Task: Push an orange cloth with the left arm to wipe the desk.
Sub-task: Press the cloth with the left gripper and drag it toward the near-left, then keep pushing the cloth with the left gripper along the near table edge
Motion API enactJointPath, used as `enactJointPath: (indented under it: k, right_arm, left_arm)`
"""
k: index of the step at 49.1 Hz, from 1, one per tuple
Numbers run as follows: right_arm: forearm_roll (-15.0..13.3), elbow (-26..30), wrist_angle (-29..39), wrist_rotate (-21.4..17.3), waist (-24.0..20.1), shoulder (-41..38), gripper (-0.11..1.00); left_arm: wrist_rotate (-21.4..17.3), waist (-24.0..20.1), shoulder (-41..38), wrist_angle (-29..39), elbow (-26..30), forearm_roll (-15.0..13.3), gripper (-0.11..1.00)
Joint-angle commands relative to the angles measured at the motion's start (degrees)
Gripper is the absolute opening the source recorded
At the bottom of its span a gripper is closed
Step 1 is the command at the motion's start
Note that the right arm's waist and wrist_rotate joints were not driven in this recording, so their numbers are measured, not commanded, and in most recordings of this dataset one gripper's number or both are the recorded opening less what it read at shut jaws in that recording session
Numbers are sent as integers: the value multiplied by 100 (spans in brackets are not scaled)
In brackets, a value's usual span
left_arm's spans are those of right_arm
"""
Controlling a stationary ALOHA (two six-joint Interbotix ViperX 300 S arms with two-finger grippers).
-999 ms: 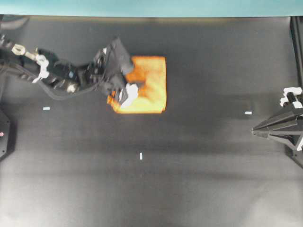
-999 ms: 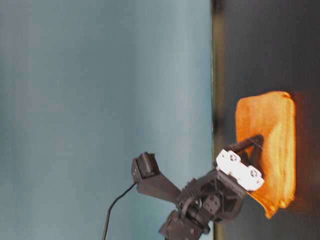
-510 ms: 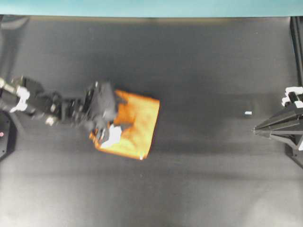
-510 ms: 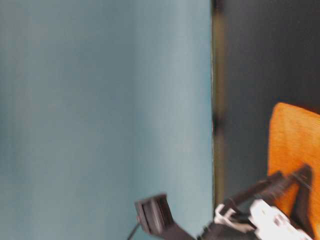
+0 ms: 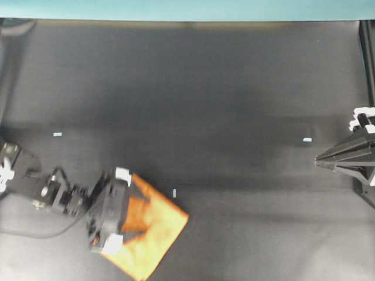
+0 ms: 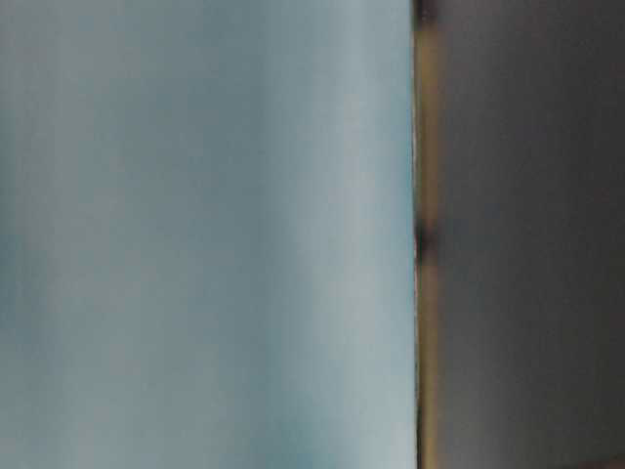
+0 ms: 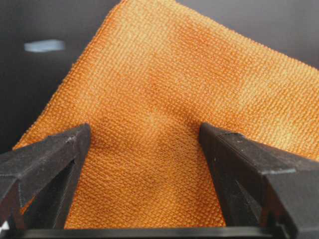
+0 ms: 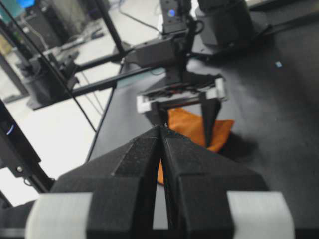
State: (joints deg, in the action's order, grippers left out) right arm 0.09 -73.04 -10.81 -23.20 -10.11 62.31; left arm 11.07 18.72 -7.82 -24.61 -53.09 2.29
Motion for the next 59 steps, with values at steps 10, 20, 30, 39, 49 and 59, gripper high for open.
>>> enactJointPath:
  k: [10,20,30,39,49,59]
  right_arm:
    - [9,35,-26,0,-9,-18,0]
    - [9,35,-26,9,-9,-18,0]
    - [9,35,-26,0,-9,-18,0]
    - [9,26,-26,9,0,-18,0]
    - [9,0,-26,9,-9,0,0]
    - [9,-18,-26,0,-9,35,0]
  left_arm:
    - [237,378,53,-9,26,26,86]
    - [202,378,53,-9,70,26,86]
    - [114,308,325,-9,158,26,86]
    - [-167,141,958,149,132,26,86]
    - [-448,70,1749,791,62,26,86]
    - [-501,79,2593,1292,-149,26,86]
